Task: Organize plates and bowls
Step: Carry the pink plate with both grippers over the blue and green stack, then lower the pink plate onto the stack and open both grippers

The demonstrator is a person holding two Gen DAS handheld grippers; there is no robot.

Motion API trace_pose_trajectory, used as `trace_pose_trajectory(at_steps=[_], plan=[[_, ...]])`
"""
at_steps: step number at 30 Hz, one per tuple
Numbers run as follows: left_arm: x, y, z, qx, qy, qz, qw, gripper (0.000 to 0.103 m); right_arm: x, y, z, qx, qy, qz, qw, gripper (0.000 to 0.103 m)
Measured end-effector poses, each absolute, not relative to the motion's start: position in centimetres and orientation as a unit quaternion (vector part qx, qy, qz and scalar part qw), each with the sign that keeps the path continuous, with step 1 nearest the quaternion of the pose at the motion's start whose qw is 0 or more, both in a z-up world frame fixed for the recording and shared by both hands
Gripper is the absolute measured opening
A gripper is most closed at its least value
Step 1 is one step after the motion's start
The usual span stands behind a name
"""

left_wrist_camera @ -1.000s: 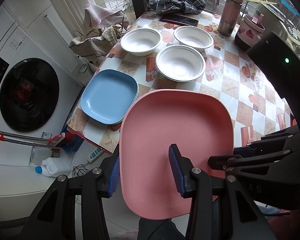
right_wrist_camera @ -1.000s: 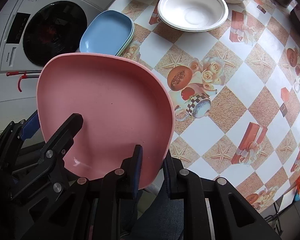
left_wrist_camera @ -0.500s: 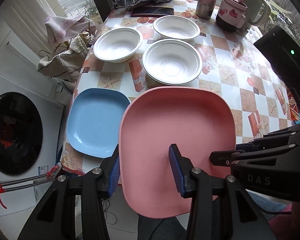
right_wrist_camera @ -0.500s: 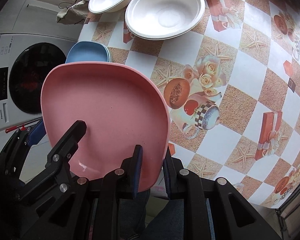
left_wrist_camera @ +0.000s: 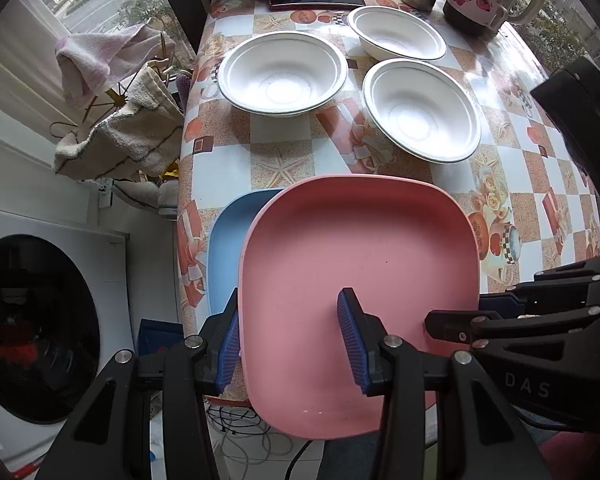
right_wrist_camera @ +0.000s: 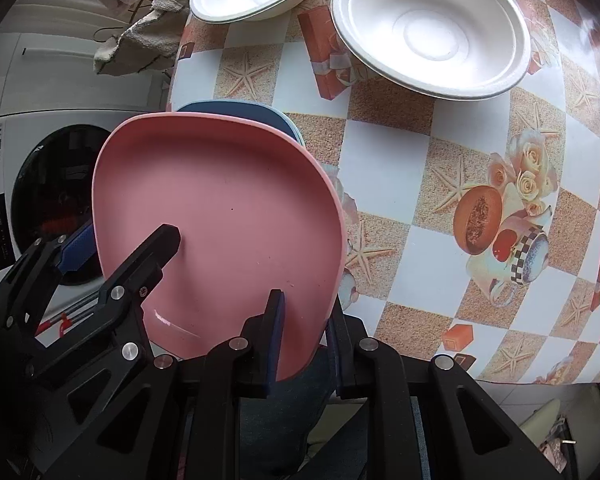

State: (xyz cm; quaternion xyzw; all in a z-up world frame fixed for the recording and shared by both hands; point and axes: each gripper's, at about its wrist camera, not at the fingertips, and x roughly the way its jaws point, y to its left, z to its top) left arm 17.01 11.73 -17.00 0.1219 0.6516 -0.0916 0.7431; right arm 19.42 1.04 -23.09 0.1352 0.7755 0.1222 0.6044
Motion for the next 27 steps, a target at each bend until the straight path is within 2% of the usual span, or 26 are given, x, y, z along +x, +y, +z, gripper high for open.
trace_pose_trajectory(at_steps=[6,11,13,15,16,19,27], plan=[[18.5,13.9,-18.1,0.127,0.658,-0.093,0.736,0.048,20.7,3.0,-23.8,0.141,0.776,0.118,0.604,0.023],[19.5,15.7,-19.6,0.093,0.675,-0.095,0.726,0.06,21.5,3.8,-23.8,0.145,0.769,0.118,0.612,0.023],[19.7,16.2,-20.1,0.084,0.681,-0.094,0.721,0.065,21.7,3.7,-23.6,0.148,0.765,0.114,0.616,0.036],[20.0,16.9,-20.4,0.077,0.684,-0.087,0.72,0.066,21.6,2.7,-23.3,0.15,0.76,0.093,0.625,0.083],[20.1,17.2,-20.4,0.068,0.684,-0.088,0.721,0.071,21.6,2.0,-23.2,0.159,0.757,0.084,0.629,0.088],[20.4,17.8,-20.1,0.042,0.682,-0.089,0.725,0.075,21.0,-0.3,-23.2,0.191,0.753,0.049,0.628,0.089],[20.5,14.2,-19.1,0.062,0.67,-0.135,0.727,0.075,16.8,-7.2,-24.6,0.279,0.758,-0.065,0.586,0.089]])
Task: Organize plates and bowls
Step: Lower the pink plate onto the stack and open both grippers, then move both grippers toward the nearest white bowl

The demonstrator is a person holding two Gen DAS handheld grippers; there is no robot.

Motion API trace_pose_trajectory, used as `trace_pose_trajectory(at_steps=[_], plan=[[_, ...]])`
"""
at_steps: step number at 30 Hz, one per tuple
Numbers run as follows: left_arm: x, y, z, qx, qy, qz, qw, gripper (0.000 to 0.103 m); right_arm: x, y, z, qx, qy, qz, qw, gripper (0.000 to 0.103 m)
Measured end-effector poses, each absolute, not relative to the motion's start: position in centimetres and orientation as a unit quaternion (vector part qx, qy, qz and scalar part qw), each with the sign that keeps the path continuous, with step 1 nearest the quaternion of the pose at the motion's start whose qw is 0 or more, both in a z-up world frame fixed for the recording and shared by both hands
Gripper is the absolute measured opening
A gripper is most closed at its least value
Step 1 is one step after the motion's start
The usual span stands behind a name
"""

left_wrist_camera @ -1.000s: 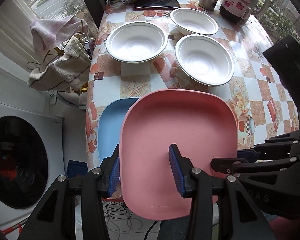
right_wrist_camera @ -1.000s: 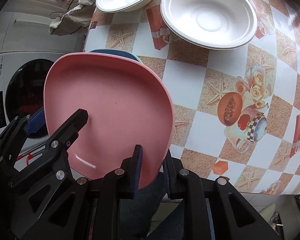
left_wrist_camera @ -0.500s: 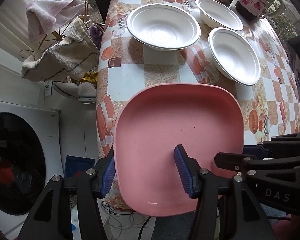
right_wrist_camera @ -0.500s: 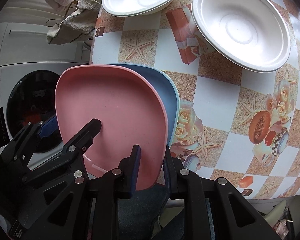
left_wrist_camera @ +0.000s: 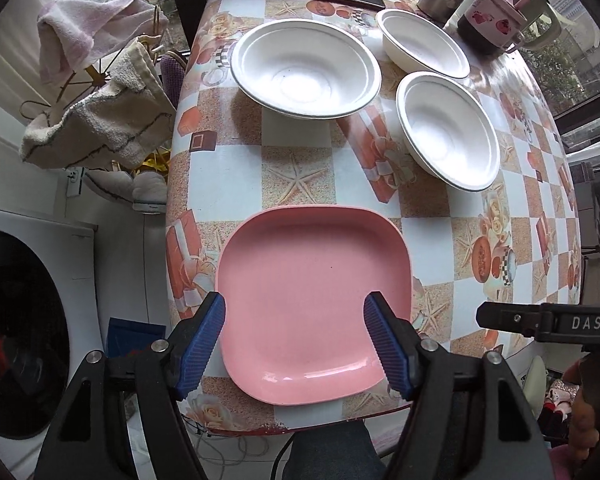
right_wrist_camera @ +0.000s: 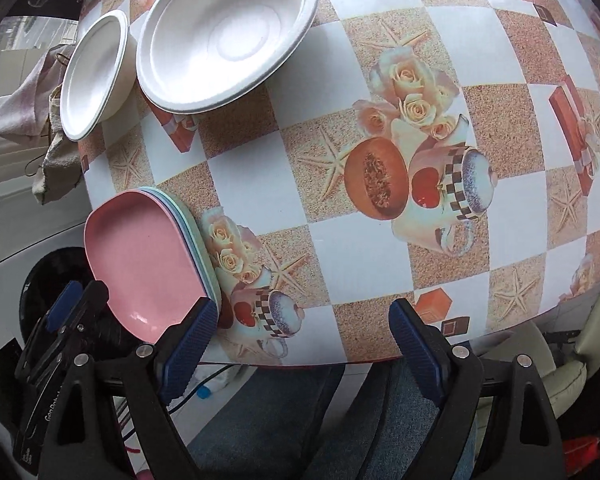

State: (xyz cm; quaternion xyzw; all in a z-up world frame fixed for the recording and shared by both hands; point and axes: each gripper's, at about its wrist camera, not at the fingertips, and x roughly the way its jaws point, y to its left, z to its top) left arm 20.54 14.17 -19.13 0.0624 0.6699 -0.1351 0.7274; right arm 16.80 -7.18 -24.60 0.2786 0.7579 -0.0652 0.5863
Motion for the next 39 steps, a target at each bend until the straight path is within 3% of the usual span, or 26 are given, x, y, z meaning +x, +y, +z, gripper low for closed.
trace_pose_trajectory(at_steps=[16,31,39], plan=[[21.7,4.5,-19.2,0.078,0.682,-0.191,0.702,0.076,10.2,-16.9,-25.1,0.31,0.755,-0.14,0.56,0.089],[30.4,3.6,-23.2,-0.02,0.717,-0.049,0.695,0.076,28.3,-18.0,-23.1,0.206,0.713,-0.039,0.669,0.089],[31.4,3.2,-26.2,-0.034,0.736,-0.012,0.676,0.076,33.4,-16.1,-26.0,0.168,0.727,-0.009,0.666,0.089]])
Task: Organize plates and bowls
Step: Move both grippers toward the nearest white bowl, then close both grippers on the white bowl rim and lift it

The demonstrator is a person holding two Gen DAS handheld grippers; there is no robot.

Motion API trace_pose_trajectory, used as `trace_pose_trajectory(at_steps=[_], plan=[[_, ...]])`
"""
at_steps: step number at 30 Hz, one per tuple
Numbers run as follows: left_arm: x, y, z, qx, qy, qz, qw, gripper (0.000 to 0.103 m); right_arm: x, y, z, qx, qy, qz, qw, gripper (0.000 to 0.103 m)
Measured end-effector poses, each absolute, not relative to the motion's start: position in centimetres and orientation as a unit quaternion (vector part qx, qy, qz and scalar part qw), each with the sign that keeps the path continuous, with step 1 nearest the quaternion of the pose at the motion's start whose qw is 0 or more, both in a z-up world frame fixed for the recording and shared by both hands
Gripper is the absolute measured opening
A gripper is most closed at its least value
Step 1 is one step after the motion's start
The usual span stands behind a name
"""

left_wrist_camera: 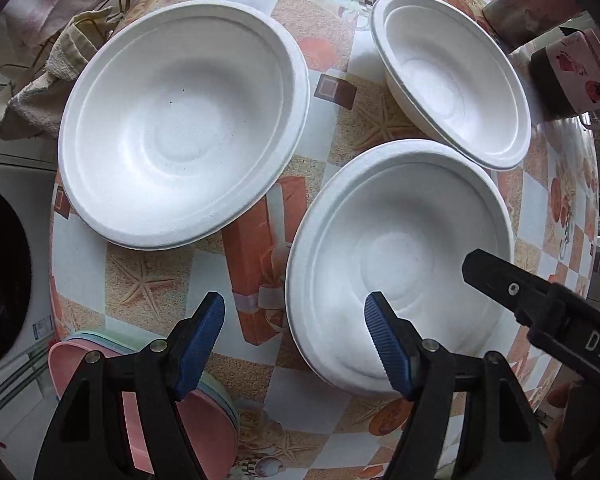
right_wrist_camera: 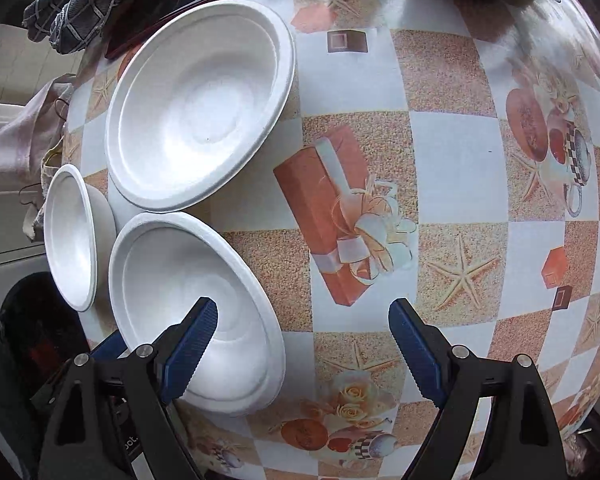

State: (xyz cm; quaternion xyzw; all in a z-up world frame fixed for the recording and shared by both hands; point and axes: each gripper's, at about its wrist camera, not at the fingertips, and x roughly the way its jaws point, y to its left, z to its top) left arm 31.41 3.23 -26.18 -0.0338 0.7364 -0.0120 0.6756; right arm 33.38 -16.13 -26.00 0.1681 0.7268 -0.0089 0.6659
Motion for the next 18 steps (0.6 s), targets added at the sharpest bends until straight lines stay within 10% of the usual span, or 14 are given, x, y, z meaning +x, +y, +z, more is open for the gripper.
trace_pose_trajectory(at_steps=[4,9,18], plan=[[32.0,3.6,-27.5,-0.05,0.746,0.003,0.664,0.05,34.1,-15.2,-27.2,0.145,0.729,0.01,0.669,0.08],[32.3,3.5,-27.6,-0.053,0.742,0.009,0.668,0.042,34.5,-12.9,-27.5,0.12,0.729,0.036,0.673,0.031],[31.8,-1.1,-27.6,0.007,0.747,-0.022,0.664,0.036,33.0,-13.2,-28.6,0.125,0.747,0.065,0.65,0.022]])
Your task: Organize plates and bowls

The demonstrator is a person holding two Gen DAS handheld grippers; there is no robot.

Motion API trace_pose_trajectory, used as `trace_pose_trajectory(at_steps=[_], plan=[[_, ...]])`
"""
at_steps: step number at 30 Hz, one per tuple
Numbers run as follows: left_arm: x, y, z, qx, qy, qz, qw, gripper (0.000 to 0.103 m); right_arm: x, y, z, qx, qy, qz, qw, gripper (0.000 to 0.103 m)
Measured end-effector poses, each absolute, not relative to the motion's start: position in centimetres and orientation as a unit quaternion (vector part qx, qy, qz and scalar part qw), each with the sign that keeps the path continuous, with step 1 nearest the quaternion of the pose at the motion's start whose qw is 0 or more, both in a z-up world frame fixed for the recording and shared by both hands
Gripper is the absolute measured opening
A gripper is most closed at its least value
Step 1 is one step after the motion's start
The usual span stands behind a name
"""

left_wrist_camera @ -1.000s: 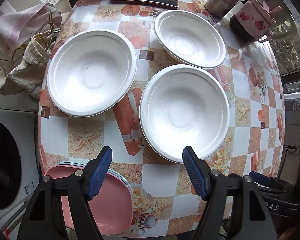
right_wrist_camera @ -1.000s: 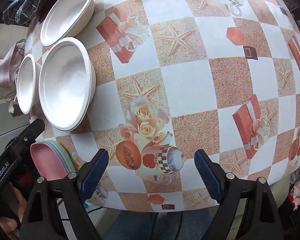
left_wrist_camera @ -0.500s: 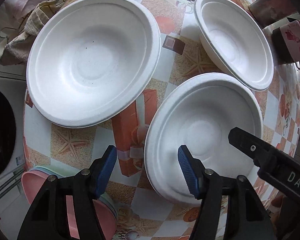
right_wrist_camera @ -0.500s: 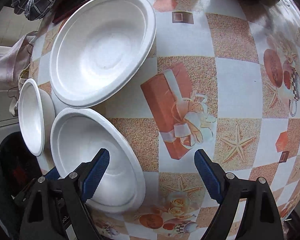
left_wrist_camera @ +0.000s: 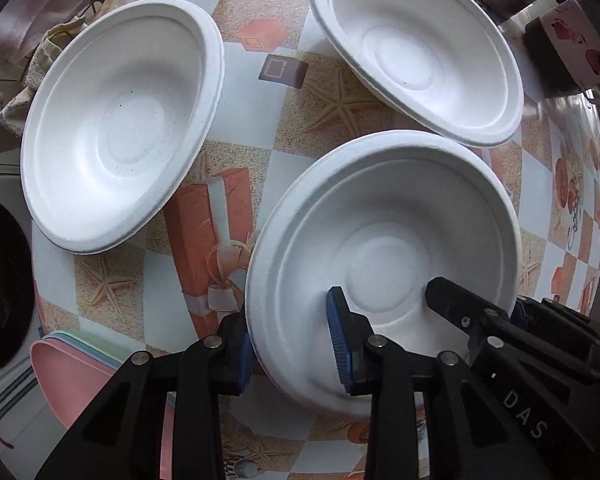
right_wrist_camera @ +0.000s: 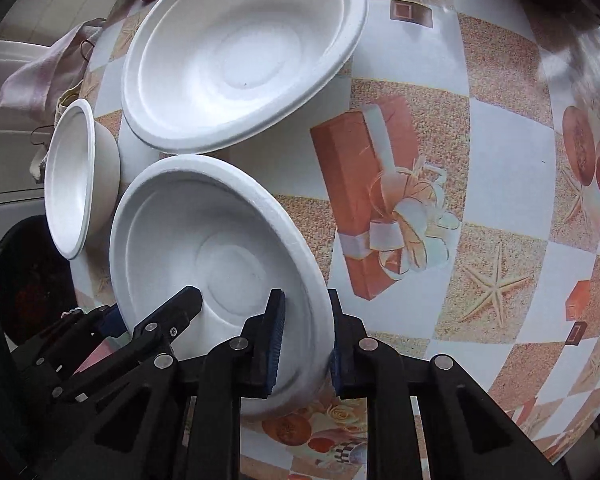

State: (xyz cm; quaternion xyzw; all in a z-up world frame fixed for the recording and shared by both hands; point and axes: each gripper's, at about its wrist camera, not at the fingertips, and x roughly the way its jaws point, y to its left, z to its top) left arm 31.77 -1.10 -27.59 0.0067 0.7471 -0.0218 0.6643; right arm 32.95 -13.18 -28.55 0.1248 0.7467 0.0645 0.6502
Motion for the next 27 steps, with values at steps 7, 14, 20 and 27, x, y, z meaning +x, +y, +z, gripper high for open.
trace_pose_trajectory(at_steps=[7,14,20,27], plan=[[27.3,-7.3,-28.1,0.095,0.75,-0.095,0.647,0.036,27.1,-17.3,-28.9,0.12,0.76,0.054,0.637,0.023],[20.7,-13.3,-28.8,0.186,0.747,-0.195,0.608,0.04,20.5,-21.5,-29.5,0.136,0.772,0.024,0.621,0.023],[17.7,-15.6,-29.4,0.237,0.746,-0.226,0.58,0.056,16.8,-22.0,-30.1,0.144,0.778,0.035,0.61,0.023],[19.0,-14.0,-26.7,0.241,0.73,-0.204,0.607,0.078,14.7,-25.7,-27.4,0.193,0.738,0.042,0.645,0.091]])
